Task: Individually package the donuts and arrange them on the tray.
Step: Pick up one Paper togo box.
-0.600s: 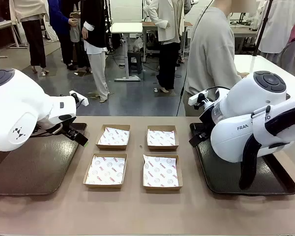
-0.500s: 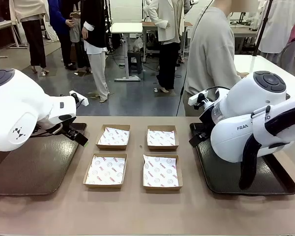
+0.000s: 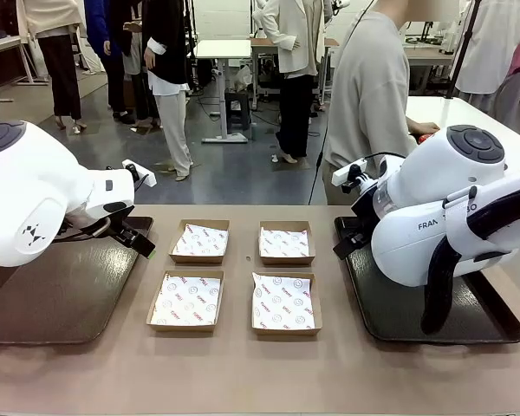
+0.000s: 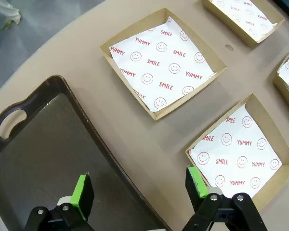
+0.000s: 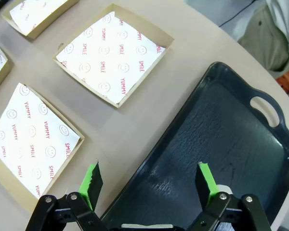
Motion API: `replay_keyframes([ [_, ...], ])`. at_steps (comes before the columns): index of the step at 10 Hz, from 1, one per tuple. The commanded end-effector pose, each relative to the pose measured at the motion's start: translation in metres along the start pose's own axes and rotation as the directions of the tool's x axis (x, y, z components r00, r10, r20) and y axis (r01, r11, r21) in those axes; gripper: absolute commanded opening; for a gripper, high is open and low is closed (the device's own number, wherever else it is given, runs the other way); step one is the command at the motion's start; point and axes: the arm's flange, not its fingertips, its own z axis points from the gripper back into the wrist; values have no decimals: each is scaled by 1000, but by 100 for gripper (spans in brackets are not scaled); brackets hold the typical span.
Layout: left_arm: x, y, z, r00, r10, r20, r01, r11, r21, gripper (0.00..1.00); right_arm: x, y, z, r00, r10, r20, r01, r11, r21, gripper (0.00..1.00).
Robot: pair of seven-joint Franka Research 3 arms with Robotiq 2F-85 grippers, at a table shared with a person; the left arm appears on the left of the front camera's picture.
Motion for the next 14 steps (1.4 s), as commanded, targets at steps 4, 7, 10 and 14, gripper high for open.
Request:
replay_keyframes([
  [4,0,0,0,1000,0,0,0,1000,0,100,0,0,0,1000,0,0,0,1000,0,100],
  [7,0,0,0,1000,0,0,0,1000,0,100,0,0,0,1000,0,0,0,1000,0,100],
  [10,-9,-1,13,1000,3,-17,-3,1000,2,100,-10,6,19,999,28,-17,-29,1000,-11,100],
  [14,-76,-20,94,993,-34,-114,23,995,-95,100,-79,37,119,986,50,-161,-52,999,-10,100],
])
